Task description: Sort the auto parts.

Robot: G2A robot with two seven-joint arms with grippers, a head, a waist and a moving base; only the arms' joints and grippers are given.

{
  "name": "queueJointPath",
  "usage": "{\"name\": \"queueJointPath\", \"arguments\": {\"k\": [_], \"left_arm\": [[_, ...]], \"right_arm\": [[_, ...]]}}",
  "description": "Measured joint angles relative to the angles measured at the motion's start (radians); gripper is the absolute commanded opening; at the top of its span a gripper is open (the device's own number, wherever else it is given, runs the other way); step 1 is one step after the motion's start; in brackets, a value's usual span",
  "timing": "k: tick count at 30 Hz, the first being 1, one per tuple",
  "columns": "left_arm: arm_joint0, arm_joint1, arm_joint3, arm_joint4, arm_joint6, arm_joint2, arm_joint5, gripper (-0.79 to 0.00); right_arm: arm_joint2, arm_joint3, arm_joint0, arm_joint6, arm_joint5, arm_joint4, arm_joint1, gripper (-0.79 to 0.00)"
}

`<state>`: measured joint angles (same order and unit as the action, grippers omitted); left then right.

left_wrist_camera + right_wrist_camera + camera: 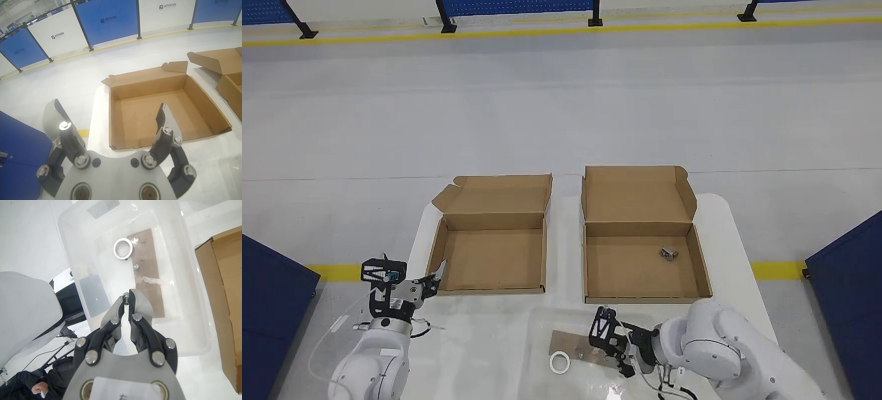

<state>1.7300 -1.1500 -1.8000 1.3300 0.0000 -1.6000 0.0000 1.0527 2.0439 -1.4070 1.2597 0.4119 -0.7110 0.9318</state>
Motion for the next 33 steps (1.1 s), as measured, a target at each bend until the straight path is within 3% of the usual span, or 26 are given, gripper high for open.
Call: {"name": "queueJointPath", "arguments": {"k": [7,14,18,29,33], "left_arm": [[0.0,0.0,0.0,0.0,0.0,0.0,0.0,0.0],[0.0,0.0,0.0,0.0,0.0,0.0,0.0,0.0],[0.0,0.0,0.0,0.0,0.0,0.0,0.0,0.0],[0.0,0.0,0.0,0.0,0.0,0.0,0.0,0.0],[0.0,0.0,0.0,0.0,0.0,0.0,0.0,0.0]], "right_arm": [[0.048,-0.032,-0.006,-0.056,0.023,0.103,-0.006,-0.785],[0.23,-0.083,-0.042,-0.024,0.169,0.471,-0.042,-0.785],[0.262,-0.084,-0.052,-0.034,0.183,0.624,-0.065,-0.785],[0.262,-0.086,-0.053,-0.043,0.181,0.651,-0.067,-0.785],[0.29,-0.111,-0.042,-0.076,0.189,0.788,-0.071,-0.785]]}}
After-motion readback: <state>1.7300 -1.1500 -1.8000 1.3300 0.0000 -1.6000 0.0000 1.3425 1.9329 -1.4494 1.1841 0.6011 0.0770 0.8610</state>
